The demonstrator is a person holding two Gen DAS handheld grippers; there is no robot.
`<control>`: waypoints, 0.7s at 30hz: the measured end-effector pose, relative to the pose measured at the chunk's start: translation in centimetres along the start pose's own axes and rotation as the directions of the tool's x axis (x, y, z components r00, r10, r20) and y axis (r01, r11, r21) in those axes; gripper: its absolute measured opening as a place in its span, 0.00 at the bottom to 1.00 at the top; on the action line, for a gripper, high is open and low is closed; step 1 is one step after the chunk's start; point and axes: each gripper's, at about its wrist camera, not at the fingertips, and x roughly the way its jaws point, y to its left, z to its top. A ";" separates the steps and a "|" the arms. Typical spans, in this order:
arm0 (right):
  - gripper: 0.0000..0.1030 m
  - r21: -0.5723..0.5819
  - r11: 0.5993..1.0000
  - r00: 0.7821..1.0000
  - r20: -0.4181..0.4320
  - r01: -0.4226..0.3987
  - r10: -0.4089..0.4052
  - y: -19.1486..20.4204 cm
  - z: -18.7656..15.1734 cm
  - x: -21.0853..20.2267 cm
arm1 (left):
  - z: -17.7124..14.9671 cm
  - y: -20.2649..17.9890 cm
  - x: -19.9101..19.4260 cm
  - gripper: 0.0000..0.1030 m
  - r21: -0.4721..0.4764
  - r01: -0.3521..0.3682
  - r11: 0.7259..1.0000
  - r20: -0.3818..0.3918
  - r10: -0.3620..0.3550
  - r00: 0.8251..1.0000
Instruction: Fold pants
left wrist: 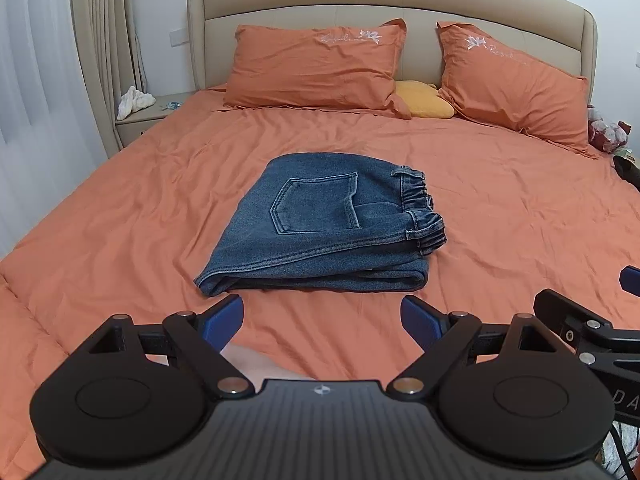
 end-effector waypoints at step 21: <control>0.95 0.028 1.000 1.000 -0.003 0.003 -0.003 -0.4 0.1 0.1 | 0.3 0.2 -0.2 1.00 0.009 0.008 1.000 0.010 -0.008 1.000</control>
